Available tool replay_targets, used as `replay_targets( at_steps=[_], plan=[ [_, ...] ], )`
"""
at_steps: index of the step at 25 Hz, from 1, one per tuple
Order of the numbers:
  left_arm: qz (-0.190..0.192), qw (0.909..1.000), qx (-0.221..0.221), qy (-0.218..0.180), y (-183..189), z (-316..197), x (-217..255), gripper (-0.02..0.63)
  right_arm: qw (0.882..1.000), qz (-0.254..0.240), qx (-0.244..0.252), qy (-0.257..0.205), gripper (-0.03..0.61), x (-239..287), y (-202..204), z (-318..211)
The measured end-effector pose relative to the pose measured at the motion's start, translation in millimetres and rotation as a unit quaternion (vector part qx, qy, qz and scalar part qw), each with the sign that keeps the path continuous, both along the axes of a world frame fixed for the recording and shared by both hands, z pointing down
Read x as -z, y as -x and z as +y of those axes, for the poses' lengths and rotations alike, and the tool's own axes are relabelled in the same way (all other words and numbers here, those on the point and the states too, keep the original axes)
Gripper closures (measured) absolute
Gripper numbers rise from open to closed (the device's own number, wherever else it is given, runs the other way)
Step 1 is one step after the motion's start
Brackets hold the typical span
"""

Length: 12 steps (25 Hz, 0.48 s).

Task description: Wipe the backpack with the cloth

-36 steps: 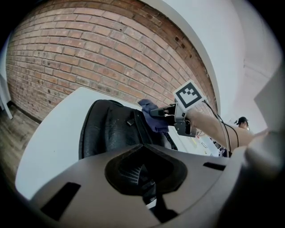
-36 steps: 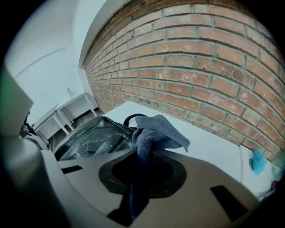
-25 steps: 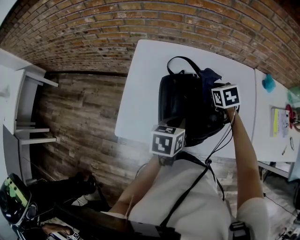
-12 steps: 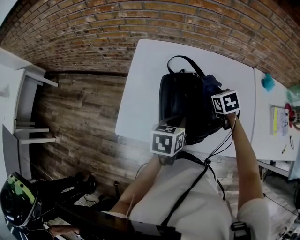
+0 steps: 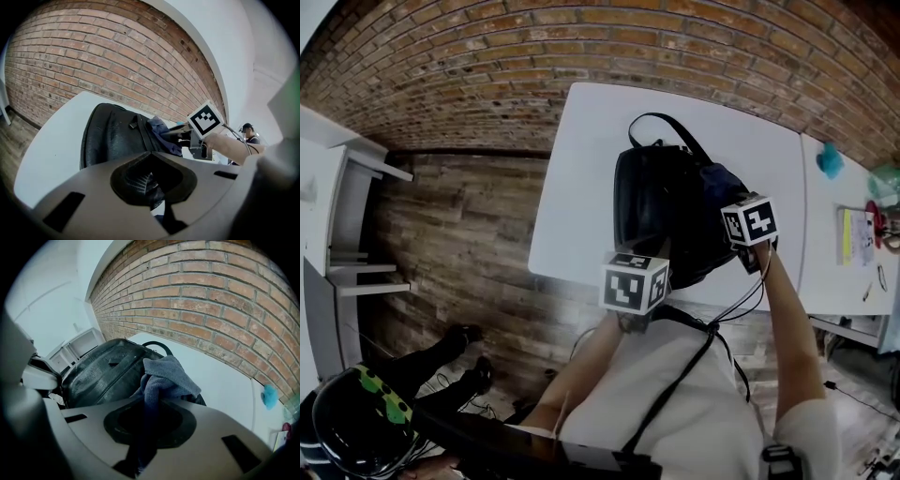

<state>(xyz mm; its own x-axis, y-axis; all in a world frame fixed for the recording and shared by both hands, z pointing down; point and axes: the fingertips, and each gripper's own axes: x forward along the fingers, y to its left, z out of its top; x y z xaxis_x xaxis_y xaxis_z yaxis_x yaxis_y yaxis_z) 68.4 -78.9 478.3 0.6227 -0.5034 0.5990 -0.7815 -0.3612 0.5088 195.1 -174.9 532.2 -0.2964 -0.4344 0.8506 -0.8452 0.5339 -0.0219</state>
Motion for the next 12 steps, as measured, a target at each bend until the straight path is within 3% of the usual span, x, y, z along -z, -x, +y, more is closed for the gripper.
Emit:
replay_targets(
  at_steps=[12],
  plan=[
    [0.001, 1.0000, -0.006, 0.000, -4.9, 1.6, -0.3, 0.611, 1.000, 0.006, 0.018, 0.008, 0.532, -1.9, 0.6, 36.7]
  ],
)
